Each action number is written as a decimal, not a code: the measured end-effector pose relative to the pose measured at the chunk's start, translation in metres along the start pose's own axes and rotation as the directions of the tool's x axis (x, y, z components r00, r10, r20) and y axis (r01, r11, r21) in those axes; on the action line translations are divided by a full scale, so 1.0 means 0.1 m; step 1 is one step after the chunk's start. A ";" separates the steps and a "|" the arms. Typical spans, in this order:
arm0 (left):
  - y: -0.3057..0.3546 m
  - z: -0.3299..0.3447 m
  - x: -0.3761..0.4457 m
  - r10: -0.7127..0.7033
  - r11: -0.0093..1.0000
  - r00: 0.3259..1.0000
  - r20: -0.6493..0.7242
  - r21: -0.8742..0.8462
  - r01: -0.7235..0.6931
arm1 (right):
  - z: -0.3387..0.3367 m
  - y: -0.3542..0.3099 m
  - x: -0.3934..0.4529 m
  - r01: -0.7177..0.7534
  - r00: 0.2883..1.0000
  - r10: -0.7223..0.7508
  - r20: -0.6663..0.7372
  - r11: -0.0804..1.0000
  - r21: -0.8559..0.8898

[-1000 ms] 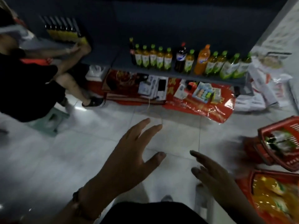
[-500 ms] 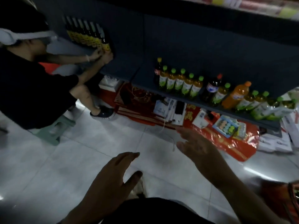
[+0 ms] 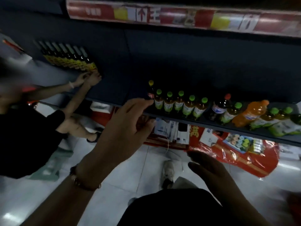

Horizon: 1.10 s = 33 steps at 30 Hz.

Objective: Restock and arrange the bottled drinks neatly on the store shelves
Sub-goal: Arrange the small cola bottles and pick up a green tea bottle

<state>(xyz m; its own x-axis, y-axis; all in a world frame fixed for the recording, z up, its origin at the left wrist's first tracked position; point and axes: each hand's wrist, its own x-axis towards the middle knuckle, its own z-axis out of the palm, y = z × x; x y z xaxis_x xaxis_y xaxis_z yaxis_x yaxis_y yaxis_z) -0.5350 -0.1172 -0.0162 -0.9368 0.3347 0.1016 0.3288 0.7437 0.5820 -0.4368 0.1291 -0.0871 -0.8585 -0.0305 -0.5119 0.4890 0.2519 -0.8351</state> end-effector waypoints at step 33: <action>-1.71 -2.48 2.84 0.267 0.943 0.879 -0.395 0.295 -0.154 | 0.73 -6.01 1.99 0.212 0.448 -0.886 0.121 -0.027 -0.977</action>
<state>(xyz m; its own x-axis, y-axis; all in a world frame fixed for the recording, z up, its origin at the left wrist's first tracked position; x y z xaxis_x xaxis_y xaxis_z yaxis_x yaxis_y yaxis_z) -0.8871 -0.2925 0.1130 -0.7828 0.2638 0.5636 0.4894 0.8204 0.2957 -0.8904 -0.0988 0.2982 -0.7989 -0.3543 0.4860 -0.3461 0.9317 0.1103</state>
